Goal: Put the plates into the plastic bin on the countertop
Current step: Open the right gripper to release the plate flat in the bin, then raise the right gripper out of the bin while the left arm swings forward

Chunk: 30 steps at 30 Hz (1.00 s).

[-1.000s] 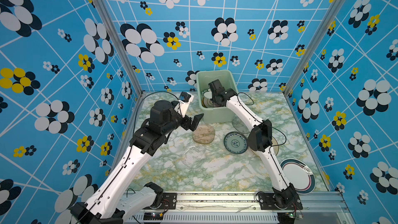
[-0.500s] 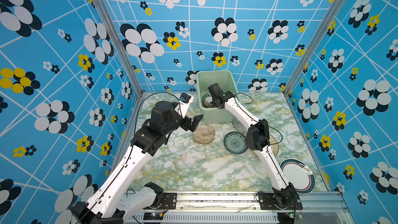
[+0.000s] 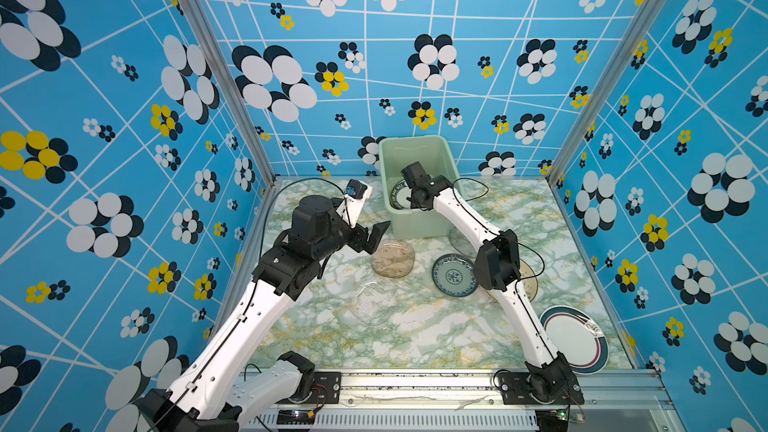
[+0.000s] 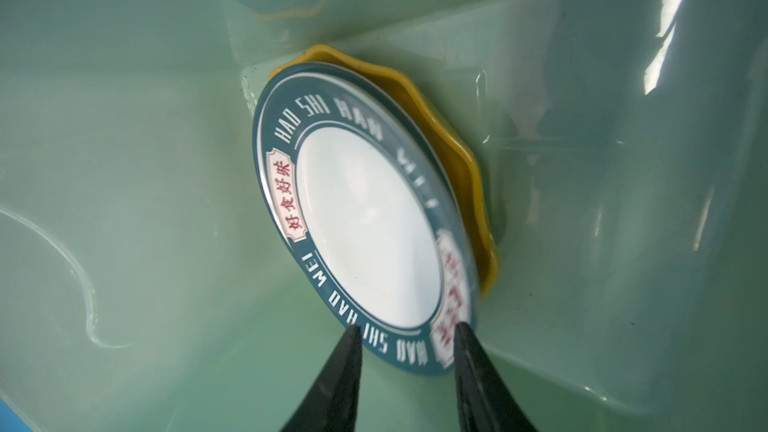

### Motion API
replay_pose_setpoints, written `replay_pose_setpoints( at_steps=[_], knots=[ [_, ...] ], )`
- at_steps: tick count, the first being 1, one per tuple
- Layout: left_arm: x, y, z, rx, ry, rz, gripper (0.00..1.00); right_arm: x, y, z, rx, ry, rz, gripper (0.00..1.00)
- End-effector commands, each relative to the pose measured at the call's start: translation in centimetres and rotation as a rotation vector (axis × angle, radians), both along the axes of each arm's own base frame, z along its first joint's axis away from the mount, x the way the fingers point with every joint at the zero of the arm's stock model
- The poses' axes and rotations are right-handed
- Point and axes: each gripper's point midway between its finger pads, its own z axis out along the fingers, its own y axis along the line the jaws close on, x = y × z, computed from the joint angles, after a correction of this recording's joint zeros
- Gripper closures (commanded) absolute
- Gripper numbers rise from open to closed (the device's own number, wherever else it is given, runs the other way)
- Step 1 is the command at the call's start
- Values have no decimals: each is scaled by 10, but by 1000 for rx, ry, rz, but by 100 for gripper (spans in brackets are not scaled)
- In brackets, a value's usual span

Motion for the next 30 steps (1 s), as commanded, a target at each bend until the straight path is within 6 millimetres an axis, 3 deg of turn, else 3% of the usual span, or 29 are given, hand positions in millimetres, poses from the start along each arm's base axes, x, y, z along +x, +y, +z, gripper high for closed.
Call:
replay_pose_setpoints(
  at_steps=[1, 10, 14, 18, 22, 25, 30],
  knots=[
    [5, 4, -9, 18, 6, 21, 1, -16, -9, -27, -19, 104, -39, 57],
    [15, 9, -21, 34, 29, 40, 1, -13, -7, -48, 1, 129, -47, 50],
    [18, 10, -20, 30, 28, 42, 1, -5, -9, -44, 18, 105, -42, 28],
    [16, 9, -12, 19, 16, 34, 1, 12, -5, -19, 29, 19, 18, 21],
    [10, 12, -2, 1, 7, 43, 1, 17, -4, 15, 9, -42, 89, 10],
    [9, 26, 10, -27, 12, 128, 1, 13, -6, 49, -37, -90, 164, 1],
    [2, 58, 32, -156, 10, 276, 1, -10, -12, 101, -125, -133, 272, 1]
  ],
)
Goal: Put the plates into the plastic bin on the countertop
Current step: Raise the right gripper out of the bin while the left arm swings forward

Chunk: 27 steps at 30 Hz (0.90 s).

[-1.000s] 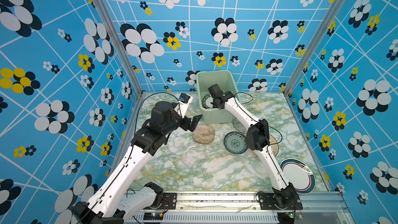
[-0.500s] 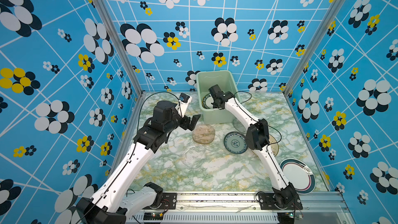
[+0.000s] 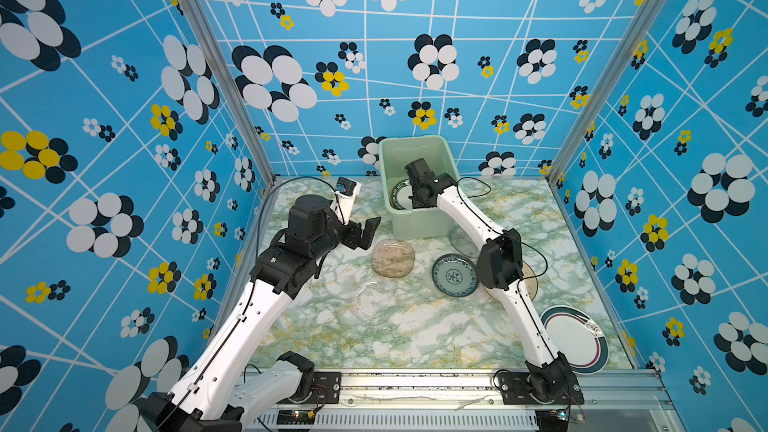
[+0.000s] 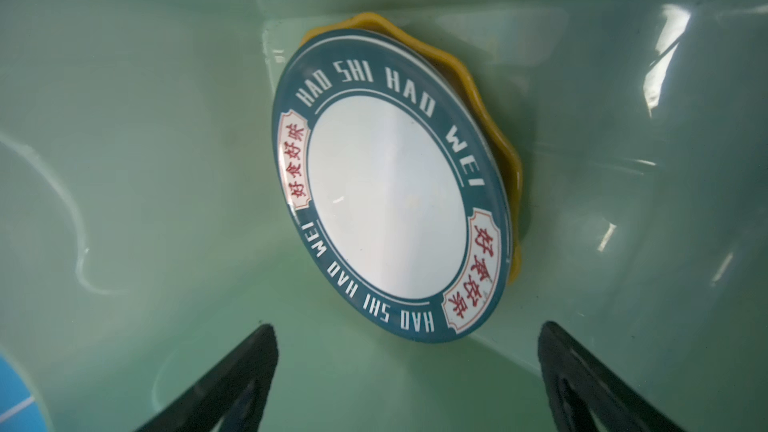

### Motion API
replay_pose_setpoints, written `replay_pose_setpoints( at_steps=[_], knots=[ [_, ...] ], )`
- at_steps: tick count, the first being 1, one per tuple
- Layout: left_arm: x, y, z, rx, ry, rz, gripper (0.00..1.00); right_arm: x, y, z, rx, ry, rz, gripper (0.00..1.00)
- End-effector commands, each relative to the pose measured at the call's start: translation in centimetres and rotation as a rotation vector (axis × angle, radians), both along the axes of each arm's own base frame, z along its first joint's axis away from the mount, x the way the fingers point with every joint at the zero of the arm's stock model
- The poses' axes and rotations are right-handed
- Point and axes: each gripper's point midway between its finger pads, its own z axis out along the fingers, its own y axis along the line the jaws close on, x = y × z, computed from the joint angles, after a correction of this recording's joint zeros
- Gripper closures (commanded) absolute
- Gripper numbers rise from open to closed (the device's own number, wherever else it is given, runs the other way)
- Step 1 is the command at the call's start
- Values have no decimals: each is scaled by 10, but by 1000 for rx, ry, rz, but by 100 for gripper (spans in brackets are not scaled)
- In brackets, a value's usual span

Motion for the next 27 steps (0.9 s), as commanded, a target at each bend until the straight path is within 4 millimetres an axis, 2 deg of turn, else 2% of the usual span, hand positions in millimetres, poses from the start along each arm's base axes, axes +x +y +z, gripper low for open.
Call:
replay_pose_setpoints(
  at_steps=[1, 3, 6, 8, 10, 11, 13, 16, 20, 23, 27],
  knots=[
    [-11, 30, 34, -120, -38, 130, 1, -20, -11, 81, -66, -102, 101, 1],
    [-17, 46, 42, -177, -45, 187, 1, -29, -9, 98, -82, -125, 153, 1],
    [-20, 81, 48, -260, 12, 347, 1, -42, -6, 126, -135, -166, 262, 1],
    [-21, 93, 50, -284, 51, 388, 1, -52, -7, 146, -184, -196, 357, 1],
    [-24, 93, 57, -302, 37, 370, 1, -63, -12, 161, -262, -215, 466, 1],
    [-26, 90, 61, -312, 19, 346, 1, -75, -18, 182, -301, -248, 528, 1],
    [-30, 83, 68, -337, 3, 304, 1, -95, -28, 197, -380, -254, 639, 1],
    [-35, 68, 72, -393, 53, 235, 0, -132, -48, 213, -482, -233, 788, 1],
    [-40, 34, 71, -481, 170, 109, 1, -180, -77, 228, -532, -240, 900, 1],
    [-44, -3, 62, -517, 298, 27, 2, -207, -97, 245, -493, -351, 888, 3],
    [-56, -68, 43, -571, 493, -103, 4, -240, -129, 276, -377, -605, 770, 7]
  ],
)
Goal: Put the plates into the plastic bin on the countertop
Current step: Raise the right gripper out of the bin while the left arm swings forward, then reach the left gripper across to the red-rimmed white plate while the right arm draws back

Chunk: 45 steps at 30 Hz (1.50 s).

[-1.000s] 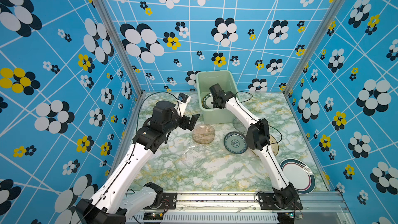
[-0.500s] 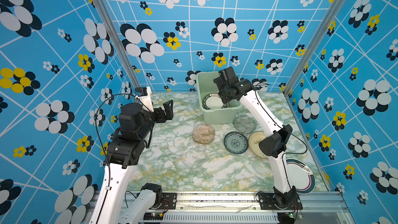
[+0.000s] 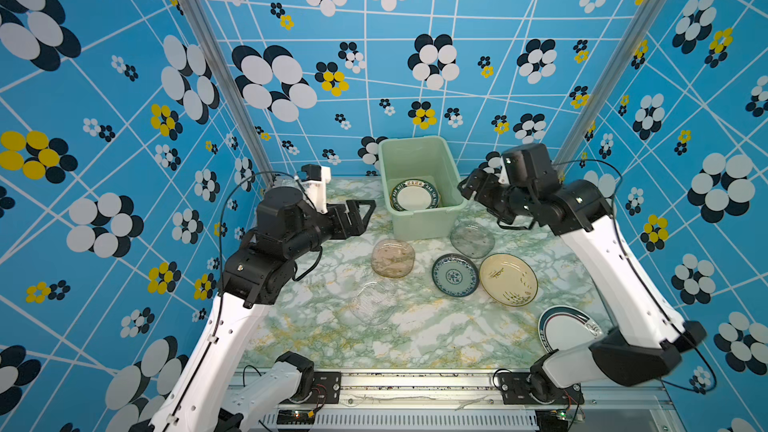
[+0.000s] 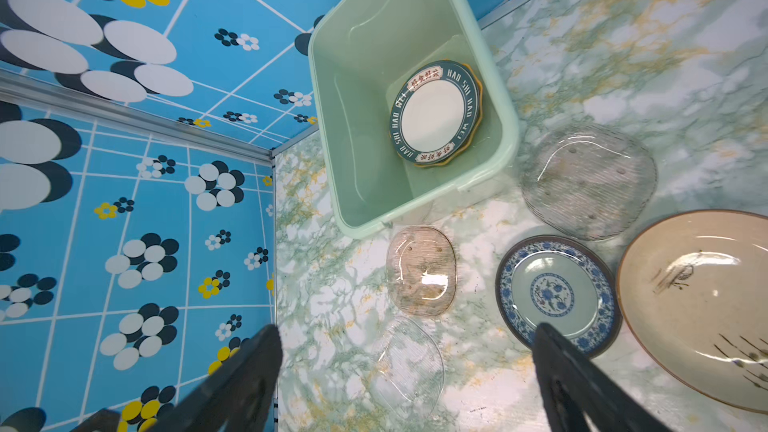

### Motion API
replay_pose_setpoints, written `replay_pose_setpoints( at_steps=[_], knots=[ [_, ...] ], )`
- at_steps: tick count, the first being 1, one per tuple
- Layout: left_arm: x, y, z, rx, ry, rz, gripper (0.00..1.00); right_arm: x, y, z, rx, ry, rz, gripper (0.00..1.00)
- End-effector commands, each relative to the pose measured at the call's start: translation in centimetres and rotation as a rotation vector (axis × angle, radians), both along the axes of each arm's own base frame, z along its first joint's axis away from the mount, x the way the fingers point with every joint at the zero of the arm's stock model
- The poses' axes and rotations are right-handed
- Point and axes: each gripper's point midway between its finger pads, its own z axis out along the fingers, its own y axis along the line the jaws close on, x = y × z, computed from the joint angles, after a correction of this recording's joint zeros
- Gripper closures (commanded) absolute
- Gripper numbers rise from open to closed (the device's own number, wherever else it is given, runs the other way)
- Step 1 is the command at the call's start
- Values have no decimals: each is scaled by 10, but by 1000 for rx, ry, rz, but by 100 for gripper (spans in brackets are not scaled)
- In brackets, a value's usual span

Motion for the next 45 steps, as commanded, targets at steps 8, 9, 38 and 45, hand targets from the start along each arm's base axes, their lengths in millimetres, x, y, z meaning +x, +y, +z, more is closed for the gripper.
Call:
replay_pose_setpoints(
  at_steps=[8, 9, 38, 45],
  knots=[
    [-66, -149, -77, -62, 386, -286, 7, -78, -36, 60, 110, -344, 114, 9],
    [-72, -163, -86, -67, 415, -299, 7, -83, -41, 58, 82, -320, 108, 9],
    [-136, -415, -294, -61, 794, -476, 18, -150, -133, -33, -101, 103, -304, 1],
    [-138, -433, -316, -15, 803, -556, 20, -125, -108, -40, -63, 95, -235, 1]
  ],
)
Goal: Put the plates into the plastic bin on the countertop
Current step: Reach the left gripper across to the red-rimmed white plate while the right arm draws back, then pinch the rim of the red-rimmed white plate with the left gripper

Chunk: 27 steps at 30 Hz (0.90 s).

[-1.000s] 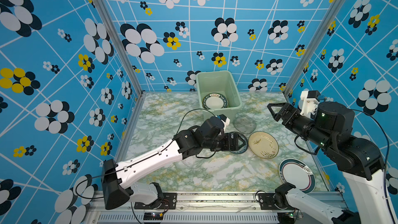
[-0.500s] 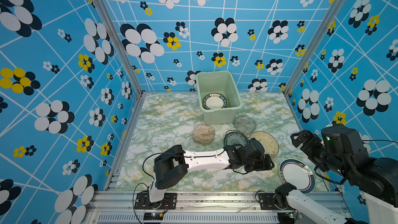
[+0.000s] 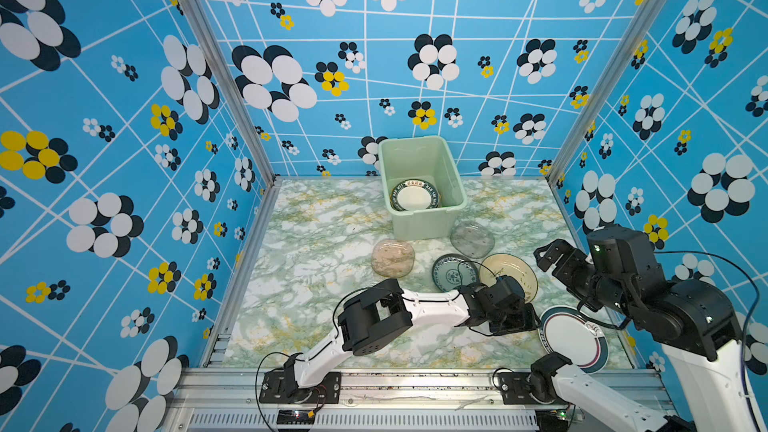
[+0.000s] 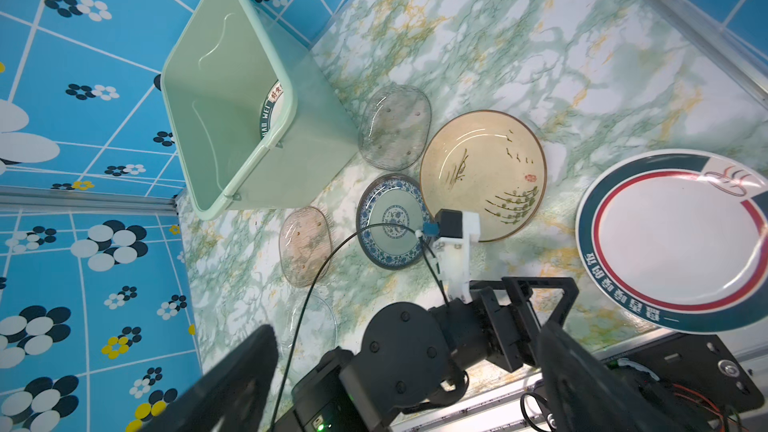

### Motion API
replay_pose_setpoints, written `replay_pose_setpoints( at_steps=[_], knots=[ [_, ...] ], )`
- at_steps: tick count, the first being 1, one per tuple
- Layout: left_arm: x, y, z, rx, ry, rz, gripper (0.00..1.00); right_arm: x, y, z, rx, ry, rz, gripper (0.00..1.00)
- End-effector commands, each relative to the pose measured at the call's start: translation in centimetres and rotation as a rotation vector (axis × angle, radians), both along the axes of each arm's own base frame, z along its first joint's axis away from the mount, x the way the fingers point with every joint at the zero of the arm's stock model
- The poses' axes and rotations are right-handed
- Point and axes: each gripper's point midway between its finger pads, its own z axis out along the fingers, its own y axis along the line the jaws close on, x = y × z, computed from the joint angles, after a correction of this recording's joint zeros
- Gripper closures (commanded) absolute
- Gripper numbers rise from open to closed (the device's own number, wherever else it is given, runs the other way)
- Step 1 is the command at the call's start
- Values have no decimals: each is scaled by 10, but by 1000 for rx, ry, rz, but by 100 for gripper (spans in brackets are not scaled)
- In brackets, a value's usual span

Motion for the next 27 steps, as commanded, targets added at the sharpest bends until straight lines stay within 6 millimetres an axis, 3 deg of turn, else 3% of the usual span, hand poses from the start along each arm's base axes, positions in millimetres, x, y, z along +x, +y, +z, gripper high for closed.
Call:
replay_pose_setpoints(
  at_steps=[1, 7, 14, 27],
  knots=[
    [0, -12, 5, -30, -2, -55, 20, 17, 15, 5, 37, -43, 42, 1],
    [2, -20, -20, -4, 41, -61, 22, 24, 13, 7, 36, -76, 22, 1],
    [3, -35, -31, -3, 66, -64, 29, 26, 5, 12, 19, -98, -10, 1],
    [-10, -44, -50, 46, 107, -99, 66, 23, -10, 15, 28, -138, -95, 1]
  ],
)
